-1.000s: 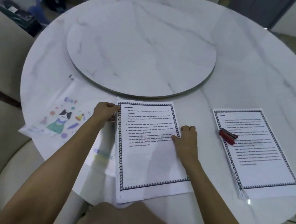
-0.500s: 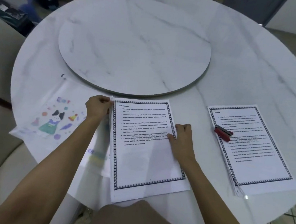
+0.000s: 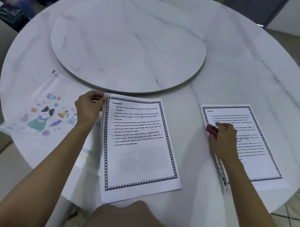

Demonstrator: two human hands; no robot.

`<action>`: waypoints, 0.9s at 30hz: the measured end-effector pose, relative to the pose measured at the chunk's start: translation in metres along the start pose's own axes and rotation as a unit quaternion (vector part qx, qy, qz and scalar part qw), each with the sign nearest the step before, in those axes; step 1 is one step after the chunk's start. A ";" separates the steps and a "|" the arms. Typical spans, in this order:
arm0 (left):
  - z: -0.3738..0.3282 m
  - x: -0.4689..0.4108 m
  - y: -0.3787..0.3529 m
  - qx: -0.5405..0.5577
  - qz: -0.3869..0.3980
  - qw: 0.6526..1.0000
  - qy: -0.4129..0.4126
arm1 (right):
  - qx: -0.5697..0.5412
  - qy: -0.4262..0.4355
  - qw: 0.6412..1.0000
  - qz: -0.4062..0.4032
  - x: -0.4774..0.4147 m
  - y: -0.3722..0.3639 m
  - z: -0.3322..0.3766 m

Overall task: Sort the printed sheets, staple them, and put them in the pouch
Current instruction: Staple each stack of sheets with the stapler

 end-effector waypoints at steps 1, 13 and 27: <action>-0.002 0.005 -0.001 0.002 0.001 1.000 -0.006 | 0.003 0.001 1.000 0.023 -0.001 -0.002 -0.005; -0.006 0.049 -0.020 0.025 0.026 0.999 0.002 | -0.276 -0.009 0.952 0.130 -0.013 0.003 0.007; -0.007 0.074 -0.038 0.080 0.091 0.993 -0.001 | -0.550 0.085 0.817 0.150 -0.024 -0.011 0.168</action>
Point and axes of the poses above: each hand's wrist, its own x-axis away from the middle knuckle, its own y-axis out of the back of the hand, z = x × y, the point moved 5 cm from there along -x, towards the middle knuckle, and after that the axes turned 8 degrees about y, right-handed, at the moved point
